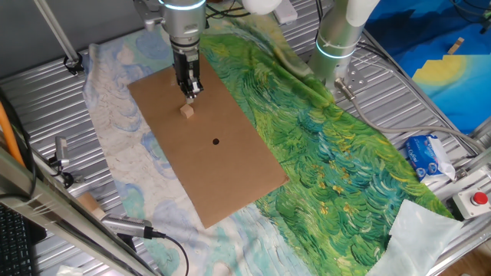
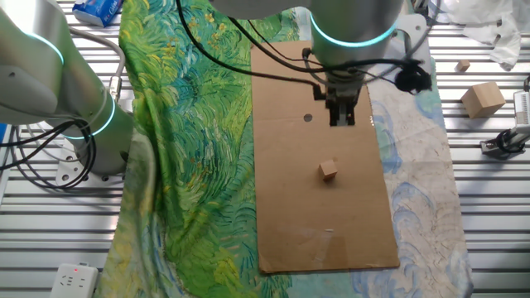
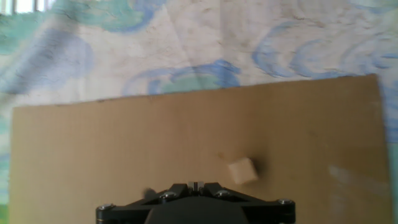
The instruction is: Hold a small block with the gripper and sweep it from left to right on the table
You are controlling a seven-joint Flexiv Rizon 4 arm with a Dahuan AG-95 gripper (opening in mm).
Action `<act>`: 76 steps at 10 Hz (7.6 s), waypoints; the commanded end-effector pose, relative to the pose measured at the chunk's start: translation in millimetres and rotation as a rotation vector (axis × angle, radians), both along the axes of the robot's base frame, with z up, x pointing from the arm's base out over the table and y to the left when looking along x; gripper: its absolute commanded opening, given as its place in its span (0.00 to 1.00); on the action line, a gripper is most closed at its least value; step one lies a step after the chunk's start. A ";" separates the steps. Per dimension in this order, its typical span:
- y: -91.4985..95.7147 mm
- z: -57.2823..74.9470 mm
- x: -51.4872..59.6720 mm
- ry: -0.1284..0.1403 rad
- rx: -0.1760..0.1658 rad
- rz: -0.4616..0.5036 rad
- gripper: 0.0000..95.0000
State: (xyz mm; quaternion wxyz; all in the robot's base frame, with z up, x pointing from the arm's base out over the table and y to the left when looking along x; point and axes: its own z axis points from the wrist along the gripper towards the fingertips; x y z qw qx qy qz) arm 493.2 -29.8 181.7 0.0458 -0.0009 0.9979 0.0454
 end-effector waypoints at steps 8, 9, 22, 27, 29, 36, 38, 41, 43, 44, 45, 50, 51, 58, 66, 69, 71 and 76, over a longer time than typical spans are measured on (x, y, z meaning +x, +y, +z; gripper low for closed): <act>-48.1 -34.1 12.8 0.126 -0.075 0.033 0.00; -47.9 -34.2 12.9 0.133 -0.045 0.018 0.00; -48.0 -34.0 11.8 0.175 -0.067 0.015 0.00; -48.0 -34.0 11.8 0.232 -0.129 0.050 0.00; -48.0 -34.0 11.8 0.235 -0.131 0.053 0.00; -48.7 -44.5 11.6 0.221 -0.104 0.029 0.00; -49.6 -61.9 13.8 0.207 -0.073 0.023 0.00; -49.3 -79.5 15.7 0.210 -0.042 0.017 0.00; -48.3 -91.4 16.8 0.207 -0.041 0.014 0.00; -47.8 -95.9 16.8 0.205 -0.037 0.014 0.00; -46.8 -101.2 16.6 0.201 -0.023 0.010 0.00; -43.8 -115.9 17.4 0.190 -0.019 0.001 0.00; -43.2 -118.7 17.5 0.188 -0.020 -0.002 0.00; -42.8 -124.0 16.7 0.187 -0.018 -0.009 0.00; -42.8 -124.7 16.6 0.192 -0.022 -0.003 0.40; -41.2 -129.6 16.8 0.186 -0.022 -0.005 0.40; -41.2 -129.6 16.9 0.187 -0.022 -0.005 0.40; -41.0 -129.8 17.0 0.188 -0.024 -0.009 0.40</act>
